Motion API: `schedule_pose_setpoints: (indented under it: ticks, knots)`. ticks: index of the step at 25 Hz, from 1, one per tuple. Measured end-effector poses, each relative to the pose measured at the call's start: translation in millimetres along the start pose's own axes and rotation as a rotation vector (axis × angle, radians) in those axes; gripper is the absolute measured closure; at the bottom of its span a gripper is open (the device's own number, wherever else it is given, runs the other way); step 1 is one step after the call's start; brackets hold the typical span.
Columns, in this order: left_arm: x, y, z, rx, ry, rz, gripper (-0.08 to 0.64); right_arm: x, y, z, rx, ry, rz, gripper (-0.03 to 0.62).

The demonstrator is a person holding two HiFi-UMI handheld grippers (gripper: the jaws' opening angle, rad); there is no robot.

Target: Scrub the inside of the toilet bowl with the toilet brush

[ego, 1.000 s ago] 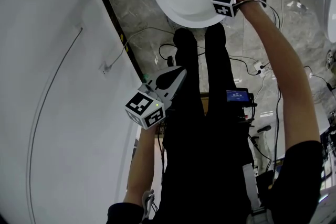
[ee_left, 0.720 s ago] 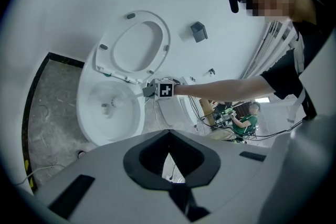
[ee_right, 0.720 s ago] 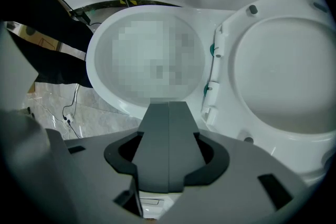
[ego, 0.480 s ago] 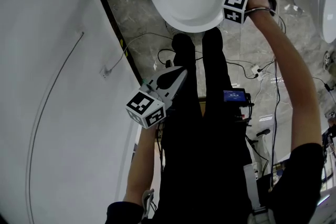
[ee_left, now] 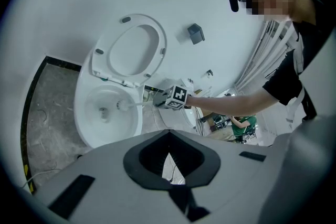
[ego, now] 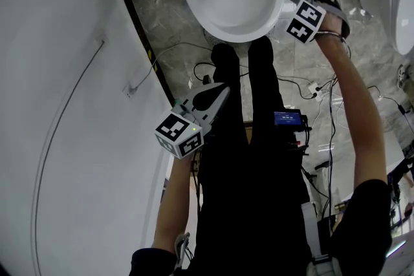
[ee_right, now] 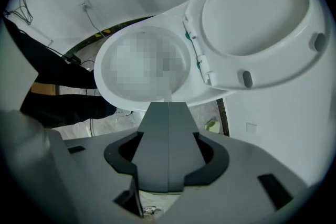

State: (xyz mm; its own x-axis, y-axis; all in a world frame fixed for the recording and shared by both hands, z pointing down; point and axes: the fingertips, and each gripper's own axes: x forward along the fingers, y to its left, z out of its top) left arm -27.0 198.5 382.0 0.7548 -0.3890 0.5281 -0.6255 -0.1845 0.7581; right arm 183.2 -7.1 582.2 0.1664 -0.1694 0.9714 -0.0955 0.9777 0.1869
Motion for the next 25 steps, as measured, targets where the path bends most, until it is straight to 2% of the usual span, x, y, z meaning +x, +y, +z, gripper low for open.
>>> schedule_pose_setpoints:
  ticks: [4, 17, 25]
  knots:
    - [2, 2, 1, -0.001, 0.000, 0.001, 0.551, 7, 2, 7, 0.022, -0.016, -0.011, 0.396]
    - [-7, 11, -12, -0.028, 0.018, 0.021, 0.552, 37, -5, 68, -0.024, -0.010, -0.020, 0.394]
    - [-5, 10, -14, -0.028, 0.021, 0.016, 0.551, 17, -7, 105, -0.036, -0.076, -0.057, 0.394]
